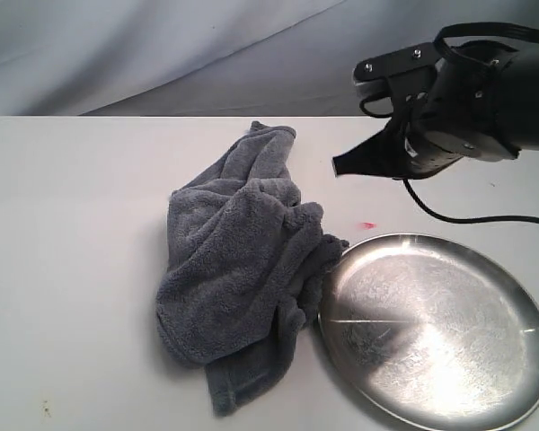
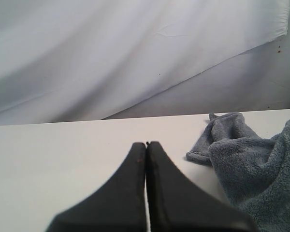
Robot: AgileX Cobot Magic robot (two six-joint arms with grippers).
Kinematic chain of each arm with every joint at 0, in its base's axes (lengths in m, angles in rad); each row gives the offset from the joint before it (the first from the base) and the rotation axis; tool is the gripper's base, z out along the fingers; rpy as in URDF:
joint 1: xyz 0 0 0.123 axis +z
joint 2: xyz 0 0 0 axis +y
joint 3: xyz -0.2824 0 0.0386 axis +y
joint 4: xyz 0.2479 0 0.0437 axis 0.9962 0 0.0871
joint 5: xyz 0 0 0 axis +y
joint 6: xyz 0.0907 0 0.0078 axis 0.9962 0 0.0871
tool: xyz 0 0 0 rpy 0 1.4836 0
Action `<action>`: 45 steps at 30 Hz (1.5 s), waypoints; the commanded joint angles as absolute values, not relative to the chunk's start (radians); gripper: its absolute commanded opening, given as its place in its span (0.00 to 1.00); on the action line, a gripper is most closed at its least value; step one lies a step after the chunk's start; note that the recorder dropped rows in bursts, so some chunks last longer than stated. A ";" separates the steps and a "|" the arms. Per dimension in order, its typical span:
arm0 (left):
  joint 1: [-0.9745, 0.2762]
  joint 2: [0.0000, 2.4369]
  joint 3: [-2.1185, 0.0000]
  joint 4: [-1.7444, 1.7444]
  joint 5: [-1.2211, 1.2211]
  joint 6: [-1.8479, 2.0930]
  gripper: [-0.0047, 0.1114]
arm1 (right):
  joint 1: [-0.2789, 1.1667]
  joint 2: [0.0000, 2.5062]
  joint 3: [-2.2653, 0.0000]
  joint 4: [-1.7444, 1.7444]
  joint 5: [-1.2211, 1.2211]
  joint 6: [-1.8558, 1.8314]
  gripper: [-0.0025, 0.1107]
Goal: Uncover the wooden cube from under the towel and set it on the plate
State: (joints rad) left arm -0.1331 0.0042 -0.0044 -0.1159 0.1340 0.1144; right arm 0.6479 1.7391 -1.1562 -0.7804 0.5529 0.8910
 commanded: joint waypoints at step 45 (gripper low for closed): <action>-0.138 0.000 0.000 -0.118 0.132 0.112 0.04 | 1.129 1.913 -1.370 -0.139 0.773 0.319 0.02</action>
